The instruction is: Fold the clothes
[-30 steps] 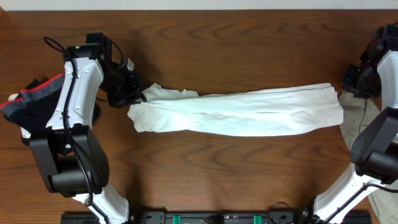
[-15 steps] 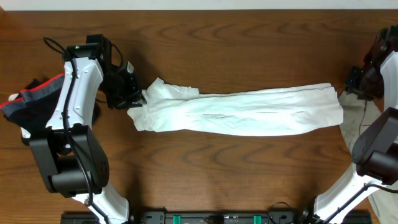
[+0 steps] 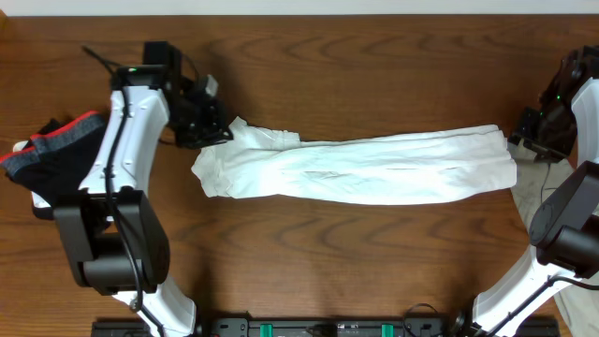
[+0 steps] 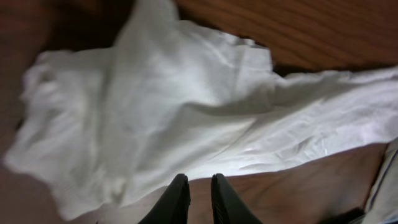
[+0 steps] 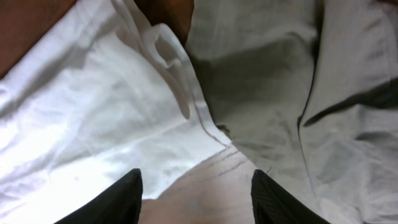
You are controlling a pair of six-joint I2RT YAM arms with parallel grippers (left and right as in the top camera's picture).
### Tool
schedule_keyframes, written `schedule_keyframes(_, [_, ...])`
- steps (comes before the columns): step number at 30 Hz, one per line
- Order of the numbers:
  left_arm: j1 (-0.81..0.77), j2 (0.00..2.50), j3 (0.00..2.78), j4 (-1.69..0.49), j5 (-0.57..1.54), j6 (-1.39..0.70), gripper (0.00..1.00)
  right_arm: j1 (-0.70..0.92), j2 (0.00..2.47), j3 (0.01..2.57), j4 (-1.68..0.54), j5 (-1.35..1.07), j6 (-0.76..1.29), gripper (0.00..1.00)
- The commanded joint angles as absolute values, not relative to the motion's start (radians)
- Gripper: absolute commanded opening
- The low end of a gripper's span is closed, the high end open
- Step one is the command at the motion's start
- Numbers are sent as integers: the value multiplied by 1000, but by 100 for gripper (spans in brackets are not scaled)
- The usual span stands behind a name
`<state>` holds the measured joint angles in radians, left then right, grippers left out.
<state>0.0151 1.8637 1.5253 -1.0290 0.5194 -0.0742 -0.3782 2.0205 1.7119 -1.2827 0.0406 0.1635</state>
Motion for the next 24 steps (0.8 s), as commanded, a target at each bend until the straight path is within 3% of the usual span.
schedule_keyframes(1, [-25,1876,1520,-1011,483,-32,16,-381,1996,1705,-1301,33,160,55])
schedule_keyframes(15, [-58,2059,1507,-1008,406,-35,16,-463,1997,1660,-1301,-46,207,62])
schedule_keyframes(24, [-57,2142,1506,-1118,406,-41,16,-499,1998,1466,-1115,-240,140,63])
